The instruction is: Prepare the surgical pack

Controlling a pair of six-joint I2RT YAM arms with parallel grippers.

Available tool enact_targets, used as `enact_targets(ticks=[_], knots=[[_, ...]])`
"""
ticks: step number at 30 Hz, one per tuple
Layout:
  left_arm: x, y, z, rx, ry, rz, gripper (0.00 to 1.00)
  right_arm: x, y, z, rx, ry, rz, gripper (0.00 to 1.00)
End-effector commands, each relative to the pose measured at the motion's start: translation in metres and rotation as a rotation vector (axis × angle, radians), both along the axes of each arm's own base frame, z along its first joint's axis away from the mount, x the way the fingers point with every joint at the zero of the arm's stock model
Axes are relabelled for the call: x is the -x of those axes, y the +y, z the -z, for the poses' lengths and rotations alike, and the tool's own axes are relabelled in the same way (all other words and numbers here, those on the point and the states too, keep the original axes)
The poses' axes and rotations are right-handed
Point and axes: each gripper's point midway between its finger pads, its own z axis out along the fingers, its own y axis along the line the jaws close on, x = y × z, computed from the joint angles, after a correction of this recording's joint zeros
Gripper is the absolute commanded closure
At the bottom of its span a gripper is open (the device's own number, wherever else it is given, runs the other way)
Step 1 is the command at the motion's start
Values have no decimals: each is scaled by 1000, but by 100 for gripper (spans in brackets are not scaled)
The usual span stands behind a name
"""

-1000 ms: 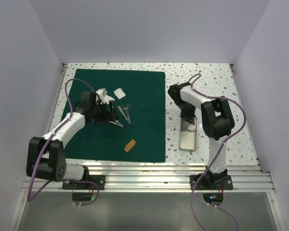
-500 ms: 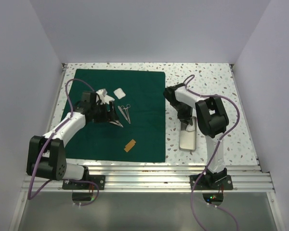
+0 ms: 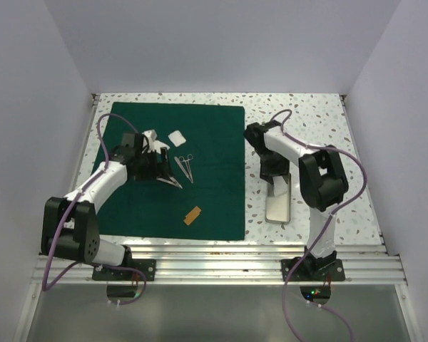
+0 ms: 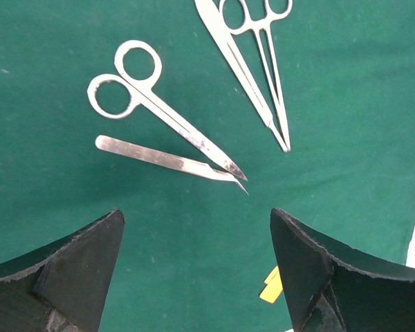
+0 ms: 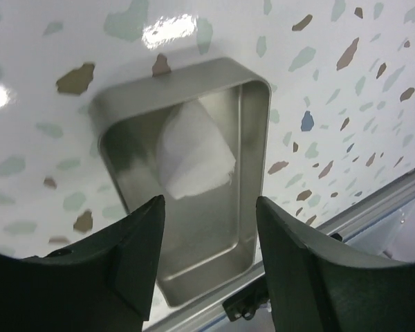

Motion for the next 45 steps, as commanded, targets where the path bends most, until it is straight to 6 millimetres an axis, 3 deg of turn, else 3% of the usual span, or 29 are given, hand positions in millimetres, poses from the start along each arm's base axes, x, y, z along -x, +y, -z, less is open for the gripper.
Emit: enact_targets(ticks=[1, 3, 7, 12, 16, 21, 24, 27, 30, 31, 36, 45], knots=[[-17, 11, -18, -51, -40, -44, 10, -1, 16, -34, -138, -79, -58, 40], [-22, 15, -23, -68, -39, -77, 9, -3, 19, -45, -176, -115, -79, 29], [-35, 40, -22, -182, -6, -215, 2, -2, 30, -58, -272, -124, -165, 18], [-57, 50, -30, -273, 7, -304, 2, -2, 59, -71, -481, -182, -263, 23], [-80, 55, -21, -370, 20, -352, 9, 8, 70, -60, -577, -150, -302, 29], [-125, 45, -30, -278, -42, -327, 40, 12, 67, -63, -690, -154, -296, 36], [-145, 48, -23, -173, -35, -328, 51, 11, 61, -71, -703, -174, -306, 36], [-162, 50, -18, -65, -55, -307, 53, 12, 63, -73, -727, -173, -310, 36], [-174, 54, -6, -9, -28, -307, 46, 16, 66, -68, -759, -161, -294, 36], [-175, 59, 8, -7, 9, -323, 45, 18, 68, -68, -771, -158, -294, 36], [-196, 67, 14, 55, -15, -323, 46, 19, 64, -61, -770, -146, -289, 36], [-205, 70, 37, 107, 22, -347, 51, 11, 61, -58, -782, -136, -270, 37]])
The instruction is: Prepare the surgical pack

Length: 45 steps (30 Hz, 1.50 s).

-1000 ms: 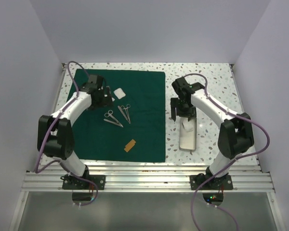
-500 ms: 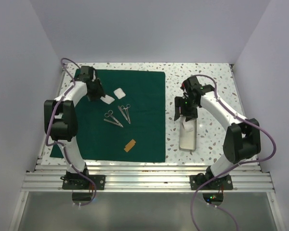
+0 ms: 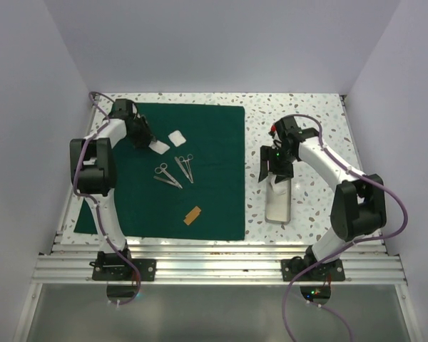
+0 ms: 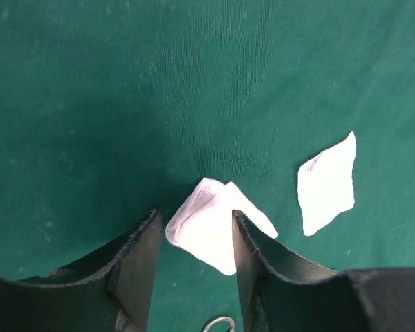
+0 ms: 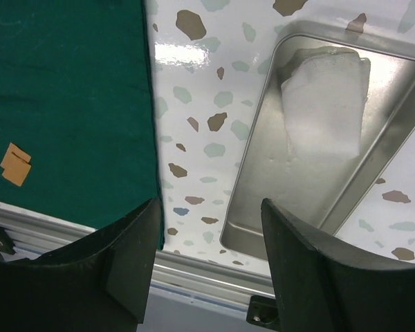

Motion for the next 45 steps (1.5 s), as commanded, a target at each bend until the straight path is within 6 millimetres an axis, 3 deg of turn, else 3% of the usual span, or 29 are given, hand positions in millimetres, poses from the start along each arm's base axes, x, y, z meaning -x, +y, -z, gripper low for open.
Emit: enact_targets(ticks=[1, 17, 24, 32, 37, 45], knots=[[-21, -1, -9, 42, -60, -9, 52, -8, 6, -5, -35, -18, -25, 37], [10, 1, 3, 9, 11, 8, 59, -6, 8, 0, -55, -13, -25, 37], [14, 2, 9, 1, 30, 11, 62, -3, 8, 3, -59, -3, -19, 36], [12, 1, 13, 2, 28, 30, 74, 1, 8, 4, -60, 1, -15, 36], [4, 1, -4, -9, -4, 62, 100, 0, 7, 2, -58, -5, -12, 36], [3, -12, -57, 27, -125, 152, 100, -1, 9, -1, -65, -10, -14, 36]])
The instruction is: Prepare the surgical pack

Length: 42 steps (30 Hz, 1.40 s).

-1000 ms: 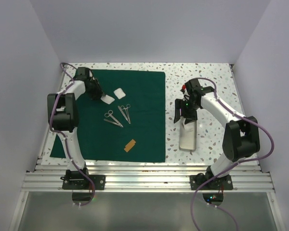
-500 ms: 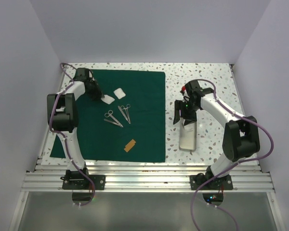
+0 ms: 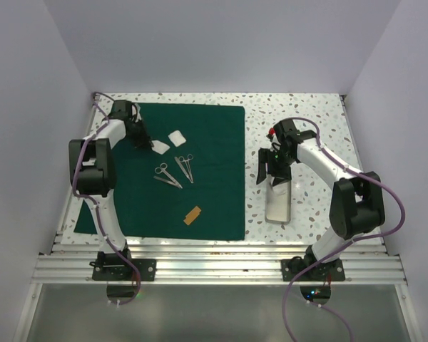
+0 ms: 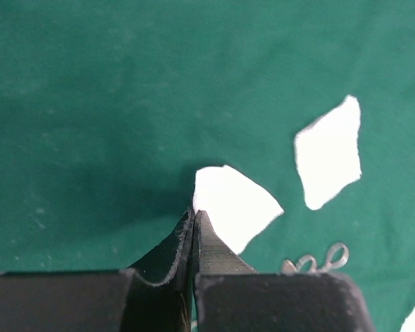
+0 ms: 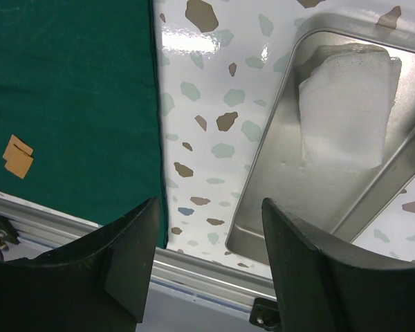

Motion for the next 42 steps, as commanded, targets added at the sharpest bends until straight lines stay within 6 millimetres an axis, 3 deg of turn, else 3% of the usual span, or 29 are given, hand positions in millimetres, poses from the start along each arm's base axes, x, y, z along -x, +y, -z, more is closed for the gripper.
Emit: enact_targets(ticks=[1, 5, 7, 8, 12, 16, 22, 30, 42], knots=[[-8, -12, -64, 35, -159, 90, 100, -6, 3, -13, -30, -45, 0, 35], [-7, -41, -94, 48, -242, 217, 100, -6, 5, -12, -36, -44, -2, 35], [-7, -45, -100, 59, -265, 239, 100, -5, 6, -11, -41, -37, -2, 35], [-4, -61, -105, 85, -278, 278, 100, -5, 6, -11, -42, -38, 1, 36], [-5, -77, -114, 139, -312, 316, 100, -4, 6, -10, -43, -35, 0, 35], [-11, -92, -108, 180, -299, 349, 100, -3, 4, -10, -36, -29, 0, 35], [-32, -95, -84, 192, -274, 353, 100, -2, 3, -9, -28, -22, 2, 35], [-54, -98, -70, 209, -266, 350, 100, -2, 2, -5, -15, -7, 1, 35], [-56, -87, -55, 199, -185, 311, 100, -6, 3, -1, -13, 7, 9, 35]])
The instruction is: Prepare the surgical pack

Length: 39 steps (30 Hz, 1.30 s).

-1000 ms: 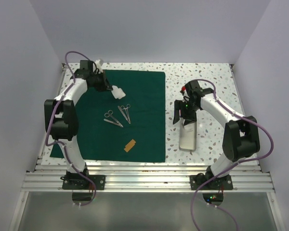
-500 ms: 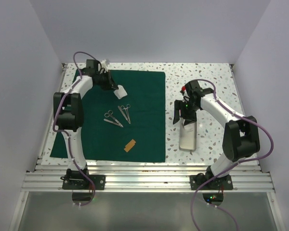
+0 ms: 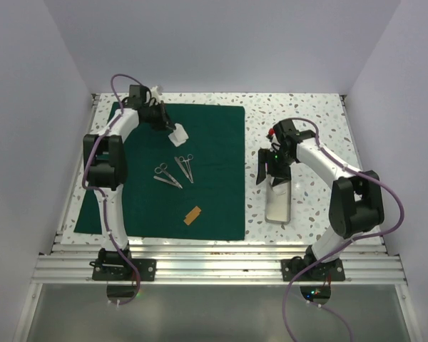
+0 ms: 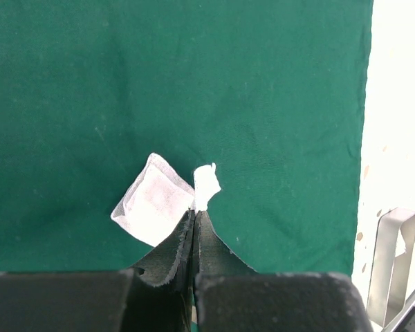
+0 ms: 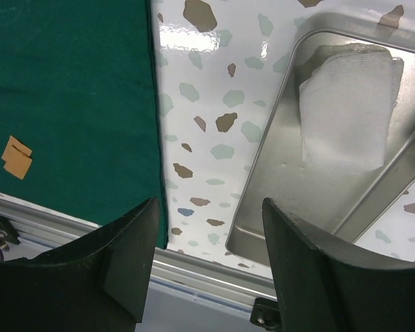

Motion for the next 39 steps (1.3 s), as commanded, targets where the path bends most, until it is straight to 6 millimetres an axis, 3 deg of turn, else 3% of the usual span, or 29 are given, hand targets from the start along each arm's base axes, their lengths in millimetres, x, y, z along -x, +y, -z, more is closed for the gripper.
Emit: enact_targets(ticks=[1, 7, 14, 18, 24, 39], knots=[[-4, 5, -12, 12, -1, -12, 100, -6, 3, -2, -17, 4, 7, 35], [8, 0, -27, 52, 1, -14, 100, -7, 6, 0, -27, 7, 9, 35], [22, 3, -26, 42, 25, -27, 100, -6, 6, 1, -31, 9, 8, 35], [21, 2, -26, 52, 24, -32, 100, -3, 6, 1, -30, 10, 9, 35], [16, 2, -43, 63, -17, -45, 100, -2, 5, 1, -28, 8, 13, 35], [27, 6, -23, 30, 24, -27, 100, 0, 6, 3, -36, 16, 26, 35]])
